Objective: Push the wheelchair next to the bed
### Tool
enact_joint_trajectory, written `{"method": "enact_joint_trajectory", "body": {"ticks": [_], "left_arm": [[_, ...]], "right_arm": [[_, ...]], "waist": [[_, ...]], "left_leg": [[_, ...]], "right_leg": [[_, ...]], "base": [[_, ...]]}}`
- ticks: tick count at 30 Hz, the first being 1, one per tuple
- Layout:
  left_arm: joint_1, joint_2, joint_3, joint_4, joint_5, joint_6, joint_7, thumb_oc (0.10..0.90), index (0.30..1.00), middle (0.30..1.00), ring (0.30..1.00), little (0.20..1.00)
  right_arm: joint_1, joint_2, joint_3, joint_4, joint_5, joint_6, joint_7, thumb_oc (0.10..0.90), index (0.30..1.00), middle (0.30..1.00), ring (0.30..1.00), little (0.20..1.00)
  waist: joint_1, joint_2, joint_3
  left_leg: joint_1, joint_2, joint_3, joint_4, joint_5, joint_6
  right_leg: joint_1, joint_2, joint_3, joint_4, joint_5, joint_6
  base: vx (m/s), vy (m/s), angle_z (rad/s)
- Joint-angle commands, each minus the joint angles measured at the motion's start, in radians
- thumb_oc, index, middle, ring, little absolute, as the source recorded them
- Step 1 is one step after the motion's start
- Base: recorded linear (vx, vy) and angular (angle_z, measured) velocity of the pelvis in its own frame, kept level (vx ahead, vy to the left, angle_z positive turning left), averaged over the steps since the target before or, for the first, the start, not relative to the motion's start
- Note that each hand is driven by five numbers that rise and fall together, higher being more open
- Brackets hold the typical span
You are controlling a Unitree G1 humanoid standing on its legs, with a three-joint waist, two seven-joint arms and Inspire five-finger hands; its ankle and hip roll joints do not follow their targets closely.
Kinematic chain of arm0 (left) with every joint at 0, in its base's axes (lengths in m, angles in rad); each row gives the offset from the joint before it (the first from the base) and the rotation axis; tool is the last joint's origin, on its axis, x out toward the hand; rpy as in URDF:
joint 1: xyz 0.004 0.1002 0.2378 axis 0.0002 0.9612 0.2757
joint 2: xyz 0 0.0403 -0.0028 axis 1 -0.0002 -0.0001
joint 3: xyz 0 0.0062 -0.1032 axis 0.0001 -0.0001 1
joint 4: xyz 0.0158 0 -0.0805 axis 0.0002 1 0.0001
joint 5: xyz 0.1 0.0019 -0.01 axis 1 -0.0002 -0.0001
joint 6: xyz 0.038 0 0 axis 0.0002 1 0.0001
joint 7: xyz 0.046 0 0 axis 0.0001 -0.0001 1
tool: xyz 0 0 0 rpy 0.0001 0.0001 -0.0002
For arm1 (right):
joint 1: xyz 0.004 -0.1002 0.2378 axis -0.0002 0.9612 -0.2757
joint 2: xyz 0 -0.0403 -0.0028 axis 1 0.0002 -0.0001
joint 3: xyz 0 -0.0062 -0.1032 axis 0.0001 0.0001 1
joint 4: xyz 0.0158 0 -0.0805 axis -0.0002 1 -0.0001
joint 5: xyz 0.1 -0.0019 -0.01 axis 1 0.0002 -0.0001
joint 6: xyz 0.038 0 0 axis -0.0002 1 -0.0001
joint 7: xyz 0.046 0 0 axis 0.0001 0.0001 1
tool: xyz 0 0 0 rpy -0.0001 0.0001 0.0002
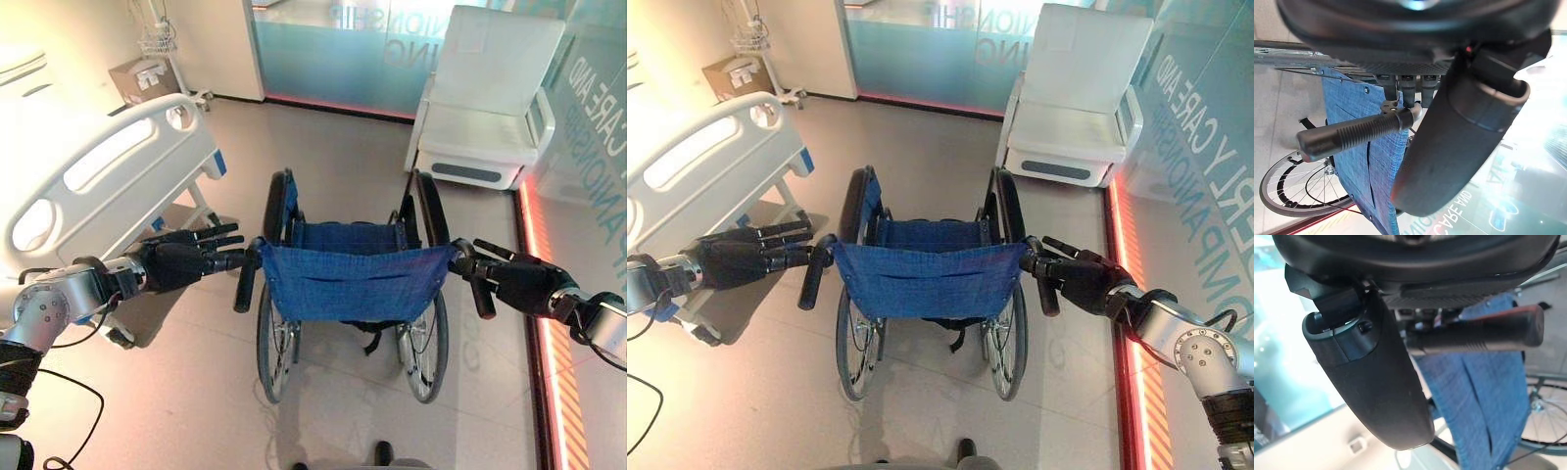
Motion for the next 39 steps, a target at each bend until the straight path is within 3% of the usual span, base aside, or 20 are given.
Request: {"method": "enact_joint_trajectory", "body": {"ticks": [1, 8, 14, 24, 32, 39], "left_arm": [[-0.082, 0.031, 0.056, 0.007, -0.009, -0.104, -0.003, 0.8, 0.9, 0.9, 0.9, 0.9], [-0.055, 0.028, 0.056, -0.031, -0.029, -0.119, 0.031, 0.8, 0.9, 0.9, 0.9, 0.9], [-0.06, 0.022, 0.037, -0.041, -0.077, -0.11, 0.042, 0.8, 0.9, 0.9, 0.9, 0.9], [-0.096, -0.044, -0.023, -0.131, -0.311, -0.139, 0.147, 0.8, 0.9, 0.9, 0.9, 0.9], [-0.099, -0.078, -0.088, -0.193, -0.279, -0.087, 0.189, 0.8, 0.9, 0.9, 0.9, 0.9], [-0.123, -0.071, -0.197, -0.18, -0.15, 0.03, 0.178, 0.8, 0.9, 0.9, 0.9, 0.9]], "right_arm": [[-0.105, -0.029, -0.094, -0.109, 0.0, -0.022, 0.143, 0.8, 0.9, 0.9, 0.9, 0.9], [-0.086, -0.046, -0.04, -0.119, -0.033, 0.066, 0.155, 0.8, 0.9, 0.9, 0.9, 0.9], [-0.114, -0.035, 0.008, -0.113, -0.008, 0.063, 0.09, 0.8, 0.9, 0.9, 0.9, 0.9], [-0.195, 0.014, 0.109, -0.116, 0.034, 0.04, -0.038, 0.8, 0.9, 0.9, 0.9, 0.9], [-0.248, 0.055, 0.193, -0.096, 0.033, 0.057, -0.127, 0.8, 0.9, 0.9, 0.9, 0.9], [-0.293, 0.071, 0.273, -0.053, 0.031, 0.04, -0.161, 0.8, 0.9, 0.9, 0.9, 0.9]], "waist": [[0.021, -0.014, -0.072], [0.028, -0.017, -0.067], [0.036, -0.017, -0.066], [0.05, -0.017, -0.061], [0.066, -0.014, -0.057], [0.075, -0.007, -0.054]], "left_leg": [[-0.02, -0.076, 0.007, 0.004, -0.035, 0.018], [-0.021, -0.077, -0.002, 0.004, -0.031, 0.017], [-0.02, -0.077, -0.006, 0.004, -0.028, 0.016], [-0.013, -0.07, -0.001, 0.004, -0.025, 0.009], [-0.005, -0.071, -0.015, 0.004, -0.021, 0.01], [0.001, -0.077, -0.033, 0.004, -0.019, 0.014]], "right_leg": [[0.039, -0.039, -0.059, 0.001, 0.016, 0.051], [0.041, -0.041, -0.071, 0.001, 0.02, 0.053], [0.045, -0.042, -0.08, 0.001, 0.019, 0.053], [0.062, -0.044, -0.107, 0.001, 0.013, 0.05], [0.078, -0.042, -0.122, 0.001, 0.008, 0.046], [0.088, -0.037, -0.127, 0.003, 0.004, 0.046]], "base": [[0.0, 0.0, 0.0], [0.0, 0.0, 0.0], [0.01, -0.002, 0.0], [0.02, -0.009, 0.03], [0.03, -0.027, 0.04], [0.02, -0.022, 0.03]]}}
